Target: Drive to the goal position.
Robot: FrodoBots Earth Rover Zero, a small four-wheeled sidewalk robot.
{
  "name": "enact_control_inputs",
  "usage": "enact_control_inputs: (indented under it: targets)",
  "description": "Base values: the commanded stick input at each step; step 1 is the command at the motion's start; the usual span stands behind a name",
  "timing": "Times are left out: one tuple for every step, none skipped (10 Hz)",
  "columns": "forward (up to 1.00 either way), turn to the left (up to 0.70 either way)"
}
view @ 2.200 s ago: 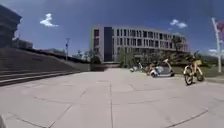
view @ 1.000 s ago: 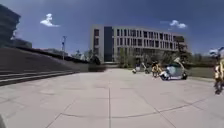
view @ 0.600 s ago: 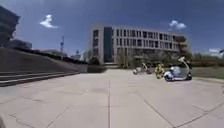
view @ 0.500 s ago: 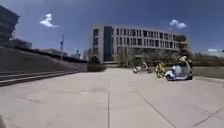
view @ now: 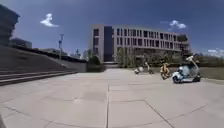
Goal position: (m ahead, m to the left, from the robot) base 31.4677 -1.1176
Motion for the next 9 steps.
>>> enact_control_inputs:
  targets:
    - [1.0, 0.0]
    - [1.0, 0.0]
    - [1.0, 0.0]
    - [1.0, 0.0]
    - [1.0, 0.0]
    - [1.0, 0.0]
    - [1.0, 0.0]
    - [1.0, 0.0]
    - [1.0, 0.0]
